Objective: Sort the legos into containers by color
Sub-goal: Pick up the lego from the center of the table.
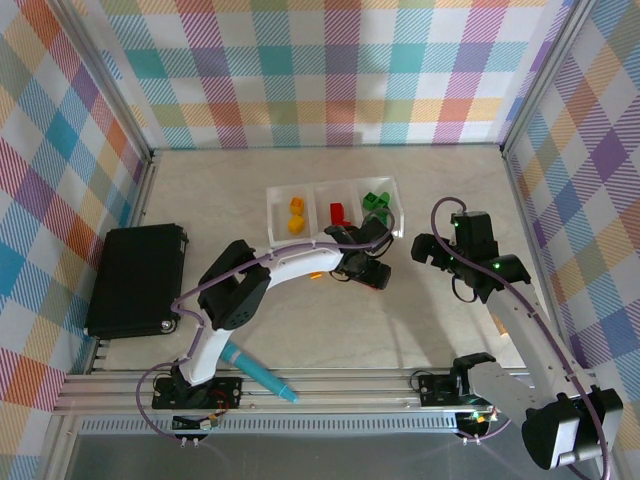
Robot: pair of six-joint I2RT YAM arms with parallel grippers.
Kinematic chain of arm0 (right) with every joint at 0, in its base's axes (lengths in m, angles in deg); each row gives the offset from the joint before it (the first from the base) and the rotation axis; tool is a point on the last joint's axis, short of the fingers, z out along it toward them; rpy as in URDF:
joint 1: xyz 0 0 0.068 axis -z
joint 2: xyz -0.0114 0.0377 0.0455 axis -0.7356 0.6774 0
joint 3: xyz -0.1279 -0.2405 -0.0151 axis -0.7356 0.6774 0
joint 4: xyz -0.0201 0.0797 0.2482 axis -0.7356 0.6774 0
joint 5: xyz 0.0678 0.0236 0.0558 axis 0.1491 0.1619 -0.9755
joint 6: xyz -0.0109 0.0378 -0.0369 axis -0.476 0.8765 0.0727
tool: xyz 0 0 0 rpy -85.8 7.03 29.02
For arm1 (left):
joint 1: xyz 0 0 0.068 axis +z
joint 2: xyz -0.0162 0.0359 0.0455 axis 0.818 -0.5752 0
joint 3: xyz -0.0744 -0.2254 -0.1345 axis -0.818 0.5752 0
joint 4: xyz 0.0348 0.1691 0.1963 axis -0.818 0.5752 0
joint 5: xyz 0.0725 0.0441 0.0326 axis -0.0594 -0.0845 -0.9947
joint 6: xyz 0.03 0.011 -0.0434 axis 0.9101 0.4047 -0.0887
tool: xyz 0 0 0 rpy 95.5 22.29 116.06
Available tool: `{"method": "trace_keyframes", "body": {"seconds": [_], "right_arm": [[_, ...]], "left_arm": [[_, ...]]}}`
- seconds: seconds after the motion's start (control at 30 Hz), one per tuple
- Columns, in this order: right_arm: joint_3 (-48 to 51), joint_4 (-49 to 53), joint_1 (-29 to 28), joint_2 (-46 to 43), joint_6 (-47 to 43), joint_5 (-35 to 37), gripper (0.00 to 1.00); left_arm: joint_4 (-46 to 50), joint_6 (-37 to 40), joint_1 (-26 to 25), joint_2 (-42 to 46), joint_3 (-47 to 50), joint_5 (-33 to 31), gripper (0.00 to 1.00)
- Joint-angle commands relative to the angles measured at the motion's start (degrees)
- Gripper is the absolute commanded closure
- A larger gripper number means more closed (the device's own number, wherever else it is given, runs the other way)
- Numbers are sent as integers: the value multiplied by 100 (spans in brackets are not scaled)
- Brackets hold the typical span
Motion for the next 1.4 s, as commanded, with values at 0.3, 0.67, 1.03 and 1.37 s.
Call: {"method": "trace_keyframes", "body": {"seconds": [0.3, 0.67, 1.03, 1.37], "right_arm": [[101, -27, 41, -44, -20, -17, 1], [121, -38, 49, -49, -48, 16, 1], [146, -54, 67, -27, -70, 26, 1], [159, -67, 76, -16, -70, 23, 1]], "left_arm": [[375, -462, -246, -204, -426, -747, 15], [256, -415, -300, -477, -588, -908, 15], [402, -346, -347, -829, -852, -1179, 24], [500, -252, -380, -939, -895, -1276, 25]]}}
